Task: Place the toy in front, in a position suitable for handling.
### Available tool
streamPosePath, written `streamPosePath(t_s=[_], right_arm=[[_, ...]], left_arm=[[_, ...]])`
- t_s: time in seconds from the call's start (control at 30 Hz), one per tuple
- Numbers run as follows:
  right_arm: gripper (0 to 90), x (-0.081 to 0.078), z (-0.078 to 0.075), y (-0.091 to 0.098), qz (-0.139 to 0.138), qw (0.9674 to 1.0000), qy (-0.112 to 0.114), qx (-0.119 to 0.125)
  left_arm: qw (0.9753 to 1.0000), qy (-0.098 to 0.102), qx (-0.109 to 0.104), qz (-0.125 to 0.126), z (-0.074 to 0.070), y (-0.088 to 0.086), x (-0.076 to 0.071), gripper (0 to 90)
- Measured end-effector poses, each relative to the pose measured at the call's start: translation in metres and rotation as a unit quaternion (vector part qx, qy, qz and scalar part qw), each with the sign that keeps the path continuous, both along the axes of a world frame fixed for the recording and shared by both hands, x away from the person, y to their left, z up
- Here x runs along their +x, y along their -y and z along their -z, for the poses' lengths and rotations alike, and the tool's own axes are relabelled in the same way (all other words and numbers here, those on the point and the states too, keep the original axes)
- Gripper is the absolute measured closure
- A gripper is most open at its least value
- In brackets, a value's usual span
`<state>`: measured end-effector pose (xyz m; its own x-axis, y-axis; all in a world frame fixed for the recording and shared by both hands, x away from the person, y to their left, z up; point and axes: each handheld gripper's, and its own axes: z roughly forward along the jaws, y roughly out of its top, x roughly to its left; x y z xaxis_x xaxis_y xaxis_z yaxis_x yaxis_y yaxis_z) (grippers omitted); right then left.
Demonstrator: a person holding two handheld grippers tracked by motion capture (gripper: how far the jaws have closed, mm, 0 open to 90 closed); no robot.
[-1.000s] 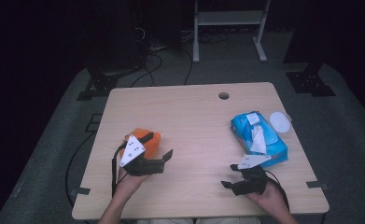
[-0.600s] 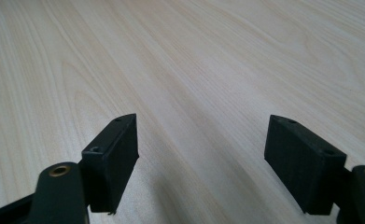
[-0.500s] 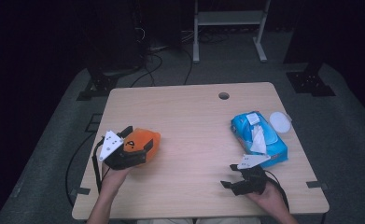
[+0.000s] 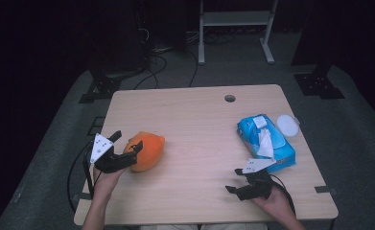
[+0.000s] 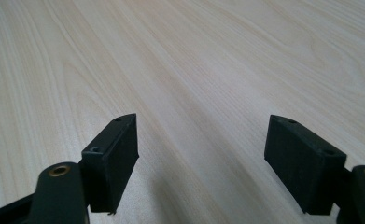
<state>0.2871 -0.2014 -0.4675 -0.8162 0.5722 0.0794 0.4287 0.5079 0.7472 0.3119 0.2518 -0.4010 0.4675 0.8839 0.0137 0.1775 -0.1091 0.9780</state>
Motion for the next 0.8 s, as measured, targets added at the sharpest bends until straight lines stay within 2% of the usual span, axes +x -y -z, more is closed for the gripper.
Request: streamPosePath(t_s=[0.13,0.2,0.43,0.47,0.5,0.53,0.57,0.6,0.73,0.8], right_arm=[[24.8,0.0,-0.001,0.001,0.0,1.0,0.002,0.001],[24.8,0.0,-0.002,0.001,0.0,1.0,0.004,0.003],[24.8,0.0,-0.002,0.0,-0.001,1.0,0.003,0.002],[24.8,0.0,-0.002,0.0,-0.002,1.0,0.004,0.002],[24.8,0.0,-0.002,0.0,-0.002,1.0,0.005,0.002],[24.9,0.0,-0.002,0.0,-0.002,1.0,0.005,0.001],[24.9,0.0,-0.002,0.0,-0.002,1.0,0.004,0.002],[24.8,0.0,-0.002,0.0,-0.002,1.0,0.004,0.002],[24.9,0.0,-0.002,0.0,-0.003,1.0,0.003,0.002],[24.8,0.0,-0.002,0.0,-0.003,1.0,0.003,0.002]], left_arm=[[0.9999,-0.01,0.004,-0.005,0.007,-0.003,0.003,10.4],[0.9997,-0.023,0.005,-0.006,0.014,-0.004,0.006,10.4],[0.9984,-0.055,0.009,0.01,0.027,0.0,0.011,10.4],[0.9984,-0.055,0.009,0.01,0.027,0.0,0.011,10.5],[0.9975,-0.066,0.022,0.013,0.032,0.002,0.013,10.6],[0.9975,-0.066,0.022,0.013,0.032,0.002,0.013,12.5],[0.996,-0.082,0.03,0.015,0.037,0.005,0.015,13.4],[0.9955,-0.089,0.026,0.02,0.039,0.005,0.016,13.5],[0.9944,-0.098,0.035,0.015,0.04,0.01,0.016,15.5],[0.9942,-0.1,0.036,0.013,0.04,0.011,0.016,20.8]])
